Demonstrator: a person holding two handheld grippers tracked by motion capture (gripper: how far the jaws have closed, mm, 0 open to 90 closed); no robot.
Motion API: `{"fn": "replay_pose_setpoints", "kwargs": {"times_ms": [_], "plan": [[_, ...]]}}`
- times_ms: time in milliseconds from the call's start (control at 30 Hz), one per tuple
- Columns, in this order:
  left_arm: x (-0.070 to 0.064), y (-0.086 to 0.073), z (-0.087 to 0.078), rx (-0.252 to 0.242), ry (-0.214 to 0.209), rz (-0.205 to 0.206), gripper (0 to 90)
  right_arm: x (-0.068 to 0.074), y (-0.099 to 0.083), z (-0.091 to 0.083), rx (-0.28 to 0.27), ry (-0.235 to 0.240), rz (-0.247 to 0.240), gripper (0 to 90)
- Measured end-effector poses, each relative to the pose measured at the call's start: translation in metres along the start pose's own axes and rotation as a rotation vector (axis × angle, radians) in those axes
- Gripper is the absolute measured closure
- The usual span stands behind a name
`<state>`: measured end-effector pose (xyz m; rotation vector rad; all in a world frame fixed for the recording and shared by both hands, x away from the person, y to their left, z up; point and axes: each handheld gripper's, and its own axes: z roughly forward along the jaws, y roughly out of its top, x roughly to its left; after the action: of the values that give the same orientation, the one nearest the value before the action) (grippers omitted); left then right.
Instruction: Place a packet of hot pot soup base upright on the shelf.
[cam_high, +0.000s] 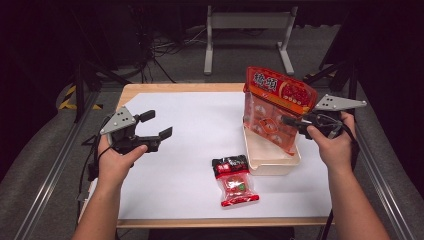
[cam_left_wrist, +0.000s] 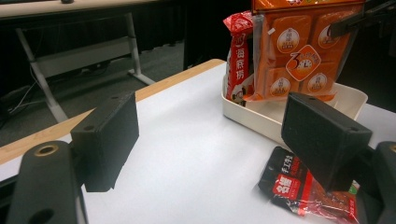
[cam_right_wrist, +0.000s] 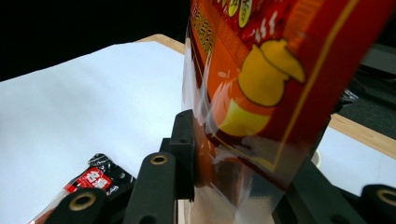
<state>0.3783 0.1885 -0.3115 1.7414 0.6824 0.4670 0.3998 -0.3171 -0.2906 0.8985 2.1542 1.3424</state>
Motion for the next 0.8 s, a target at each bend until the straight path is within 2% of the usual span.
{"fn": "replay_pose_setpoints", "kwargs": {"times_ms": [300,567,700,800], "plan": [[0.0,0.0,0.001,0.002,-0.003,-0.001,20.1,-0.002,-0.011,0.008,0.024,-0.006,0.003,70.6],[0.0,-0.001,0.002,0.005,-0.005,-0.002,20.1,-0.002,-0.02,0.012,0.024,-0.023,0.01,70.5],[0.0,-0.001,0.002,0.007,-0.007,0.0,20.0,0.0,-0.023,0.018,0.063,-0.024,0.0,70.5],[0.0,-0.001,0.001,0.005,-0.006,-0.003,20.0,0.002,-0.031,0.028,0.092,-0.015,-0.004,70.5]]}}
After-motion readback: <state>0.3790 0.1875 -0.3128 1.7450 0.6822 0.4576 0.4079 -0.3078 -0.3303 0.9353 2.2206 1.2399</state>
